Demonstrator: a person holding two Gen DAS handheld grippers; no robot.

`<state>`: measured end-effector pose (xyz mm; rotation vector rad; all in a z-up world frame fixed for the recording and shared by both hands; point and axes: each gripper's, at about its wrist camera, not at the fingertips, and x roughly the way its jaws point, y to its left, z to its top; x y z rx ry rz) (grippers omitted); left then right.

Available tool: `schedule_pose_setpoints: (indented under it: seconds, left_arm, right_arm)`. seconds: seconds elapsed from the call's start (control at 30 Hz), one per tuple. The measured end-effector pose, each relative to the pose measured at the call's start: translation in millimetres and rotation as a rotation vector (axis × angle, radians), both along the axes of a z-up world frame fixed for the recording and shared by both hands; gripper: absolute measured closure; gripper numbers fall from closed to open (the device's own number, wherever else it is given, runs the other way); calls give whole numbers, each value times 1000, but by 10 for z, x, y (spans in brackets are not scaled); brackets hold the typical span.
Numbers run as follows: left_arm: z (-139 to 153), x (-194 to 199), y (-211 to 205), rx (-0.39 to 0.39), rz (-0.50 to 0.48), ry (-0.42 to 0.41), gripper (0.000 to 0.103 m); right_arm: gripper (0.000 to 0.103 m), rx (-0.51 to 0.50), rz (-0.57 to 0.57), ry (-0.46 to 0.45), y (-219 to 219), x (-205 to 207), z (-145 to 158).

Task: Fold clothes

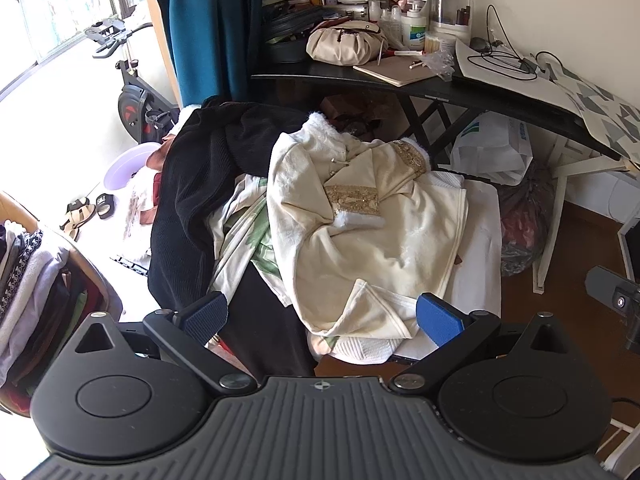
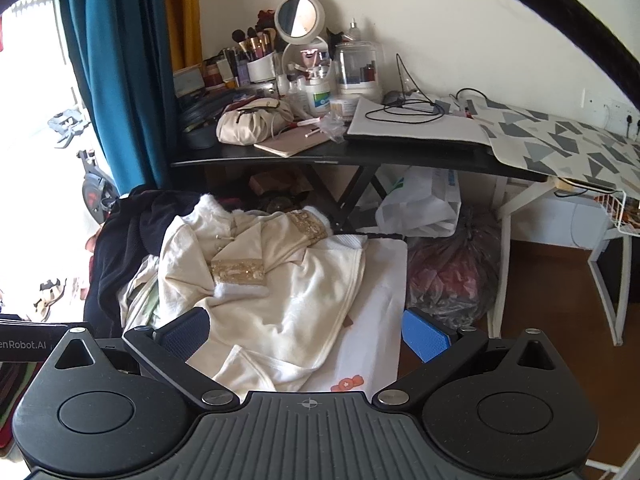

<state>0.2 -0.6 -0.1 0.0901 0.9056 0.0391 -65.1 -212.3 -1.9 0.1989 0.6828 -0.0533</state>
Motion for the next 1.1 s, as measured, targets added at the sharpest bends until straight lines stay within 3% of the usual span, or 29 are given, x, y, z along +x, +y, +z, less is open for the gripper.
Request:
schedule_pose_setpoints:
  seconds: [0.37, 1.1]
  left_arm:
    - [33, -27, -32, -28, -11, -21, 0]
    - [24, 0, -69, -6, -14, -10, 0]
  right_arm:
    - [1, 22, 7, 36, -107, 33, -11]
    - [1, 11, -3, 45, -92, 75, -38]
